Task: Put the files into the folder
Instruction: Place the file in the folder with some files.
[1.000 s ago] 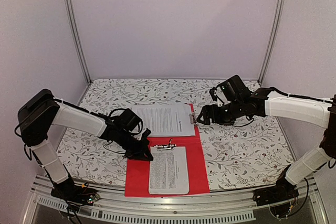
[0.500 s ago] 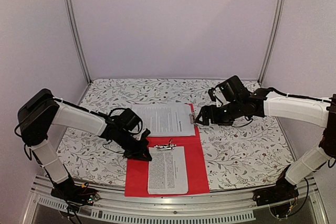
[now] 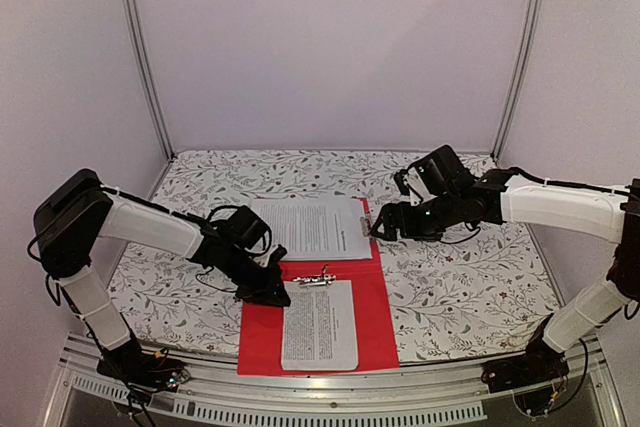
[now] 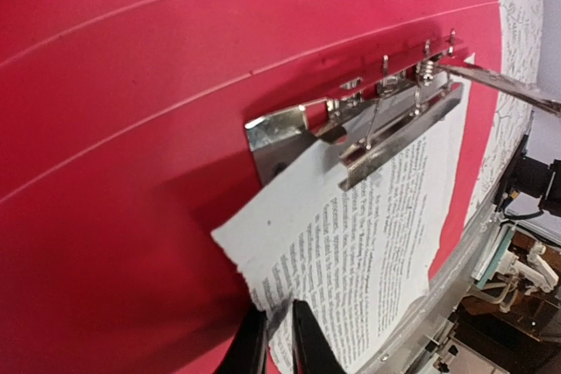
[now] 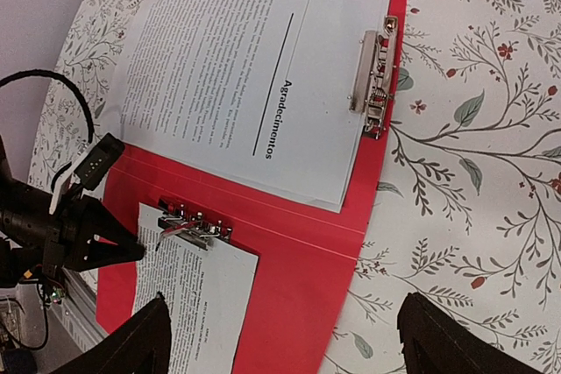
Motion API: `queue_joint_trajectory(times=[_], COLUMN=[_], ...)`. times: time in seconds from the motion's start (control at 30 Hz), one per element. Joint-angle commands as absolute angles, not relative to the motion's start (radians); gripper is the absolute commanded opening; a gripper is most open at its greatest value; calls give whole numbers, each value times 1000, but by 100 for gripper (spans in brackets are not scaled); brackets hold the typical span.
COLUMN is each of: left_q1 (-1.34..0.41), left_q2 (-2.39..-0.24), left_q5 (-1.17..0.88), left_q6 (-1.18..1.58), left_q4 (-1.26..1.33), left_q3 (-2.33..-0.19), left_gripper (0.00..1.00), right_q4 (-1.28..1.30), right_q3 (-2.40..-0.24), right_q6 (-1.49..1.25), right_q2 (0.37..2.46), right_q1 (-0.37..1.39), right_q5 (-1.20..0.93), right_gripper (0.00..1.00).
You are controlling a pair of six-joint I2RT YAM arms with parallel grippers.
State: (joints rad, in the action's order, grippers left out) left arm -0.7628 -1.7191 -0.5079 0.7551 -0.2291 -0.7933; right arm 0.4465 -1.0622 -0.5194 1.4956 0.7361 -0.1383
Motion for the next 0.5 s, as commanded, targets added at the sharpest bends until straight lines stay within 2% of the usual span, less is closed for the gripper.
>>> queue_joint_trajectory(times=[0.0, 0.2, 0.47], left_q1=[-749, -749, -750], left_q2=[-1725, -1700, -1647], left_q5=[-475, -457, -417], left_q6=[753, 750, 744], left_q4=[-260, -283, -346], left_q3=[-804, -806, -805], left_gripper=[14, 21, 39], right_q4=[438, 438, 438], right_q3=[-1077, -1077, -1079], right_q6=[-514, -513, -506], right_q2=[1513, 1512, 1516], right_q1=[746, 749, 760], right_q5=[-151, -153, -164], right_gripper=[90, 90, 90])
